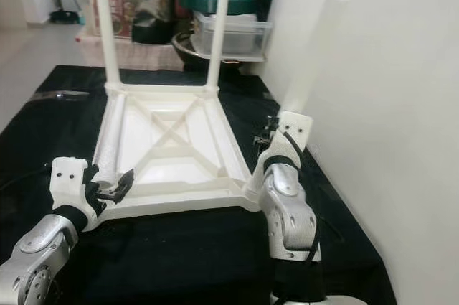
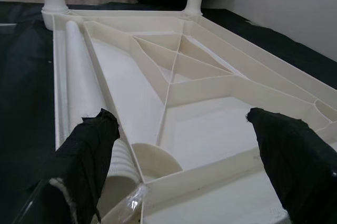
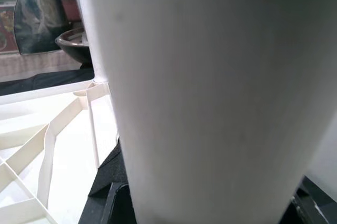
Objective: Building children table
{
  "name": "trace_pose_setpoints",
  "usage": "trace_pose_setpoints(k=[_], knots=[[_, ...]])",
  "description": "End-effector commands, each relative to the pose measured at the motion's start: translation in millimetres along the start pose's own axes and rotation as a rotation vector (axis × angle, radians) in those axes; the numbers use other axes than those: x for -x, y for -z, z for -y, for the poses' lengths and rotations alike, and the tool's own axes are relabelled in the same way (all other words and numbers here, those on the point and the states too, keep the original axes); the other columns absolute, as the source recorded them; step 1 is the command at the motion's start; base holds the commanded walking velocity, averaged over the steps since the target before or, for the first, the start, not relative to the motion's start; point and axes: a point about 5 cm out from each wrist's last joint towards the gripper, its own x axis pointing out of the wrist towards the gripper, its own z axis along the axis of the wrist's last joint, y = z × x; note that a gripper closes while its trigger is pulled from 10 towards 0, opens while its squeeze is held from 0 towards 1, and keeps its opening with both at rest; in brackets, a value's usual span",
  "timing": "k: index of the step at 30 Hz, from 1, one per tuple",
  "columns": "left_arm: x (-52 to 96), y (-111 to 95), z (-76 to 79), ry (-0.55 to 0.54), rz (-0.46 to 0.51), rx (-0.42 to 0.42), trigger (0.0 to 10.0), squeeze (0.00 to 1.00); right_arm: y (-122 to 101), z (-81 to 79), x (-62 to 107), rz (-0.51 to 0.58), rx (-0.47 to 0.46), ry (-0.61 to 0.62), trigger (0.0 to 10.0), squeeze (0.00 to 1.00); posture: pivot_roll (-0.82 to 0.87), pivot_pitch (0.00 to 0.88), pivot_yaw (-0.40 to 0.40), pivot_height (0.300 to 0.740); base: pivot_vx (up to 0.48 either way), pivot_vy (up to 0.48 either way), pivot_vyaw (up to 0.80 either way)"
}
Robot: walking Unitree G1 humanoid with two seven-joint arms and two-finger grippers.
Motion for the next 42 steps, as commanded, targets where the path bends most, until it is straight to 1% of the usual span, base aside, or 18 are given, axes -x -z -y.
trace_pose_setpoints(k=[1, 3, 4, 6, 8, 9, 10, 11, 12, 14, 16, 20, 27, 29, 31, 36, 40, 42], knots=[[-3.4, 1.4, 2.7, 0.005, -0.004, -0.014, 10.0, 0.00, 48.4, -1.8, 2.2, -0.284, 0.009, -0.049, 0.0, 0.00, 0.05, 0.000, -0.097, 0.740, 0.000, 0.000, 0.00], [-3.4, 1.4, 2.7, 0.005, -0.004, -0.014, 10.0, 0.00, 48.4, -1.8, 2.2, -0.284, 0.009, -0.049, 0.0, 0.00, 0.05, 0.000, -0.097, 0.740, 0.000, 0.000, 0.00], [-3.8, 1.5, 3.0, 0.006, -0.003, -0.013, 10.0, 0.00, 43.9, -8.5, 3.9, -0.256, -0.012, -0.119, 0.0, 0.00, 0.05, 0.000, -0.097, 0.740, 0.000, 0.000, 0.00], [-4.6, 1.4, 3.1, 0.009, 0.000, -0.014, 10.0, 0.00, 32.3, -27.8, 12.8, -0.189, -0.031, -0.357, 0.0, 0.00, 0.04, 0.000, -0.092, 0.740, 0.000, 0.000, 0.00], [-4.6, 1.4, 3.1, 0.009, 0.000, -0.014, 10.0, 0.00, 32.3, -27.8, 12.8, -0.189, -0.031, -0.357, 0.0, 0.00, 0.04, 0.000, -0.092, 0.740, 0.000, 0.000, 0.00], [-4.9, 1.3, 3.1, 0.009, 0.001, -0.014, 10.0, 0.00, 29.4, -33.5, 16.9, -0.173, -0.031, -0.441, 0.0, 0.00, 0.04, 0.000, -0.092, 0.740, 0.000, 0.000, 0.00], [-4.9, 1.3, 3.1, 0.009, 0.001, -0.014, 10.0, 0.00, 29.4, -33.5, 16.9, -0.173, -0.031, -0.441, 0.0, 0.00, 0.04, 0.000, -0.092, 0.740, 0.000, 0.000, 0.00], [-5.9, 0.8, 2.9, 0.013, 0.003, -0.015, 10.0, 0.00, 21.3, -41.6, 32.2, -0.135, -0.020, -0.690, 0.0, 0.00, 0.04, 0.000, -0.092, 0.740, 0.000, 0.000, 0.00], [-5.9, 0.8, 2.9, 0.013, 0.003, -0.015, 10.0, 0.00, 21.3, -41.6, 32.2, -0.135, -0.020, -0.690, 0.0, 0.00, 0.04, 0.000, -0.092, 0.740, 0.000, 0.000, 0.00], [-7.0, -0.1, 2.4, 0.014, 0.007, -0.016, 10.0, 0.00, 15.0, -45.7, 48.2, -0.113, -0.004, -0.909, 0.0, 0.00, 0.04, 0.000, -0.096, 0.740, 0.000, 0.000, 0.00], [-7.5, -0.6, 1.6, 0.012, 0.010, -0.017, 10.0, 0.00, 12.8, -46.7, 55.4, -0.096, 0.022, -1.014, 0.0, 0.00, 0.04, 0.000, -0.098, 0.740, 0.000, 0.000, 0.00], [-7.4, -0.5, 0.7, 0.007, 0.013, -0.019, 10.0, 0.00, 11.2, -46.1, 55.9, -0.074, 0.058, -1.075, 0.0, 0.00, 0.05, 0.000, -0.107, 0.740, 0.000, 0.000, 0.00], [-6.1, 0.2, 0.3, 0.002, 0.015, -0.021, 10.0, 0.00, 5.0, -48.4, 54.5, -0.035, 0.060, -1.114, 0.0, 0.00, 0.06, 0.000, -0.110, 0.740, 0.000, 0.000, 0.00], [-6.2, 0.3, -0.2, 0.001, 0.015, -0.024, 10.0, 0.00, 2.4, -46.1, 50.6, -0.013, 0.104, -1.101, 0.0, 0.00, 0.05, 0.000, -0.109, 0.740, 0.000, 0.000, 0.00], [-6.3, 0.2, -0.3, 0.001, 0.016, -0.025, 10.0, 0.00, 1.9, -45.2, 50.0, -0.009, 0.116, -1.101, 0.0, 0.00, 0.05, 0.000, -0.109, 0.740, 0.000, 0.000, 0.00], [-7.3, 0.1, -0.1, 0.004, 0.018, -0.028, 10.0, 0.00, -3.6, -43.7, 51.9, 0.062, 0.211, -1.123, 0.0, 0.00, 0.05, 0.000, -0.103, 0.740, 0.000, 0.000, 0.00], [-7.9, -0.1, 0.4, 0.006, 0.019, -0.030, 10.0, 0.00, -5.4, -43.1, 51.2, 0.090, 0.233, -1.112, 0.0, 0.00, 0.05, 0.000, -0.103, 0.740, 0.000, 0.000, 0.00], [-8.2, -0.3, 0.3, 0.007, 0.020, -0.031, 10.0, 0.00, -7.5, -43.3, 50.6, 0.149, 0.341, -1.097, 0.0, 0.00, 0.05, 0.000, -0.099, 0.740, 0.000, 0.000, 0.00]])
